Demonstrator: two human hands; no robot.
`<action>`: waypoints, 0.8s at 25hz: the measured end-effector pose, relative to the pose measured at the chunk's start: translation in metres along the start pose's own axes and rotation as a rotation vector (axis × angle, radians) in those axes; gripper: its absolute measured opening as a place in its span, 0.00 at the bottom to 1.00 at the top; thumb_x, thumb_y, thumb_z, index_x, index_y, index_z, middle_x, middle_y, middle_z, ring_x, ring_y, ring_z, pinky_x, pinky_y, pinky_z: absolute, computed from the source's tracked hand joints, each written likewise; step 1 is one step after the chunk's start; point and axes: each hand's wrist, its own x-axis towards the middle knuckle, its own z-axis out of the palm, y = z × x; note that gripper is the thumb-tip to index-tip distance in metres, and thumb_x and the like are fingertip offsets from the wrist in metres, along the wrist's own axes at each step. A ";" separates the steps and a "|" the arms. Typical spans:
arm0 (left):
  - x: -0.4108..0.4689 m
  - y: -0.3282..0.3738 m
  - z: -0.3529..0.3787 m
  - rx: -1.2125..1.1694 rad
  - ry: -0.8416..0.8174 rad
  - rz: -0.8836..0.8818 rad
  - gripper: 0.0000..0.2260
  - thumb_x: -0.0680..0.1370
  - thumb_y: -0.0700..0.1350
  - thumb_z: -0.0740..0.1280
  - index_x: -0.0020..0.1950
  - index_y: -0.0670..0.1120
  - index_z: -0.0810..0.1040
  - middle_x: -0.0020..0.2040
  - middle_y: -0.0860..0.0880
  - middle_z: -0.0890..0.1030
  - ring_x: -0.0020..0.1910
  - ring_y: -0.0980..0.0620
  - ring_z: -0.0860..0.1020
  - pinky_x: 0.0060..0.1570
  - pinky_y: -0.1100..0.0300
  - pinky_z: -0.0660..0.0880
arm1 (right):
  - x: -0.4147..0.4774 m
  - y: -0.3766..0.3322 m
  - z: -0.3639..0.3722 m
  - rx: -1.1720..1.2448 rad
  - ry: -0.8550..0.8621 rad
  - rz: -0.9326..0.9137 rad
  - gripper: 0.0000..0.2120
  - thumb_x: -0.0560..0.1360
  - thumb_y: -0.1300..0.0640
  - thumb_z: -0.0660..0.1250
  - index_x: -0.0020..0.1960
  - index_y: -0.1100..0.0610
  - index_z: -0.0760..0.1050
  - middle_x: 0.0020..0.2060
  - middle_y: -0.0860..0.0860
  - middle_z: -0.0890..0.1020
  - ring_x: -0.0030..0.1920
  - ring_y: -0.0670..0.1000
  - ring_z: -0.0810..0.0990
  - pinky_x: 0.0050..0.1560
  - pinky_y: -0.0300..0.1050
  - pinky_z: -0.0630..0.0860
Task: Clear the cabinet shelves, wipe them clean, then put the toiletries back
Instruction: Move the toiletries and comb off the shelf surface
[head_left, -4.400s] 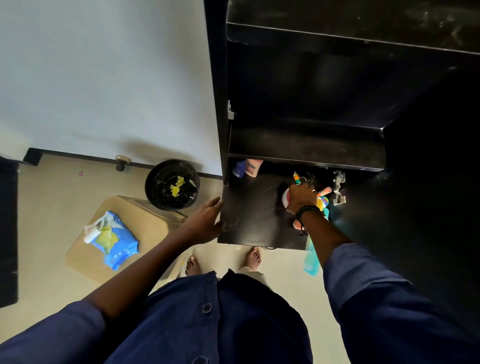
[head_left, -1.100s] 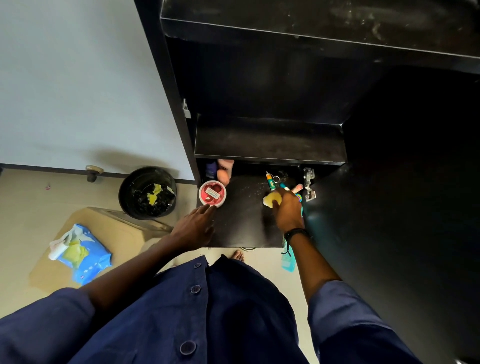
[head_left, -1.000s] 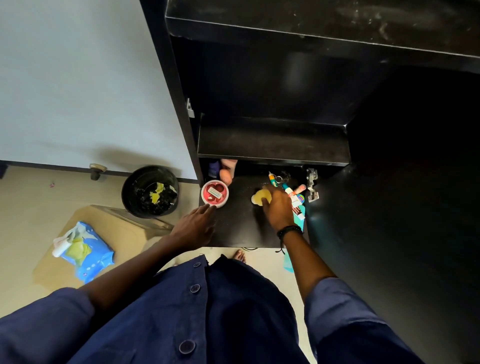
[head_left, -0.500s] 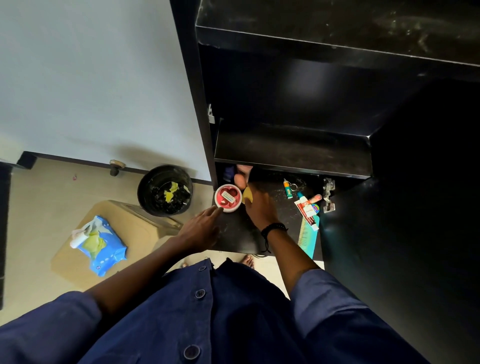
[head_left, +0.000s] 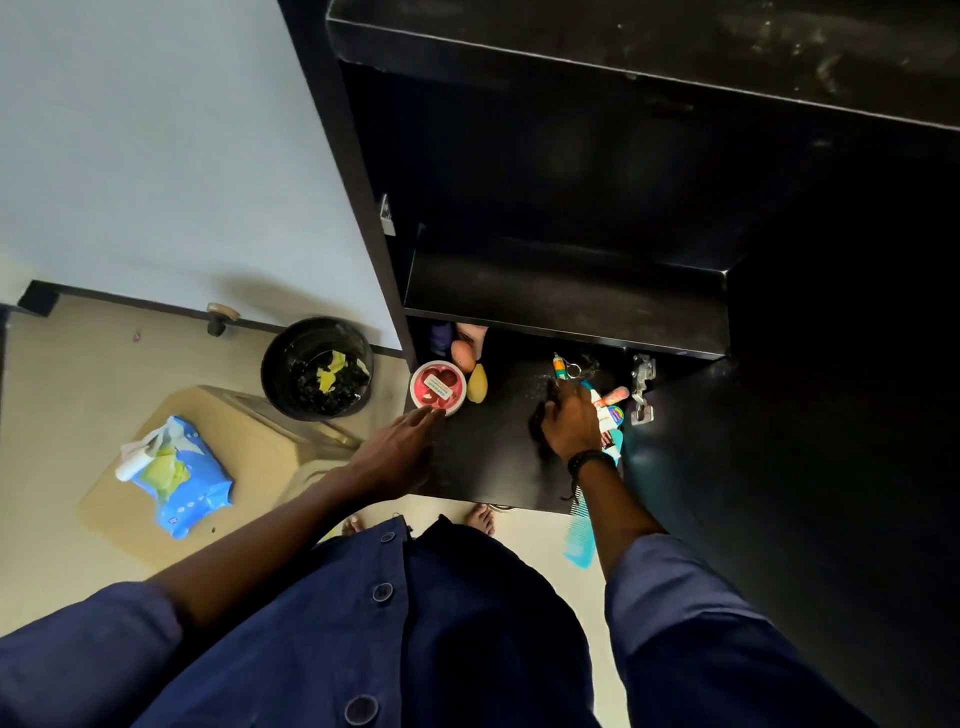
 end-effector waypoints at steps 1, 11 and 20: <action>0.000 -0.002 -0.001 -0.016 0.012 -0.018 0.28 0.81 0.46 0.58 0.78 0.46 0.49 0.78 0.45 0.54 0.75 0.45 0.60 0.68 0.53 0.66 | 0.007 0.003 -0.001 -0.044 -0.029 -0.029 0.22 0.74 0.61 0.62 0.68 0.59 0.70 0.64 0.64 0.71 0.57 0.67 0.75 0.56 0.53 0.72; -0.026 -0.020 0.011 -0.070 -0.001 -0.144 0.28 0.81 0.50 0.58 0.78 0.49 0.50 0.77 0.46 0.56 0.75 0.46 0.60 0.71 0.51 0.64 | 0.027 0.004 0.010 -0.327 -0.132 -0.091 0.13 0.76 0.56 0.62 0.56 0.62 0.77 0.53 0.61 0.81 0.56 0.63 0.77 0.57 0.50 0.71; -0.034 -0.020 0.017 -0.103 -0.052 -0.143 0.27 0.81 0.48 0.58 0.78 0.48 0.52 0.76 0.45 0.61 0.73 0.46 0.64 0.68 0.51 0.67 | -0.057 -0.022 0.059 0.073 -0.272 -0.176 0.14 0.70 0.63 0.70 0.55 0.59 0.75 0.50 0.57 0.82 0.54 0.58 0.79 0.51 0.47 0.75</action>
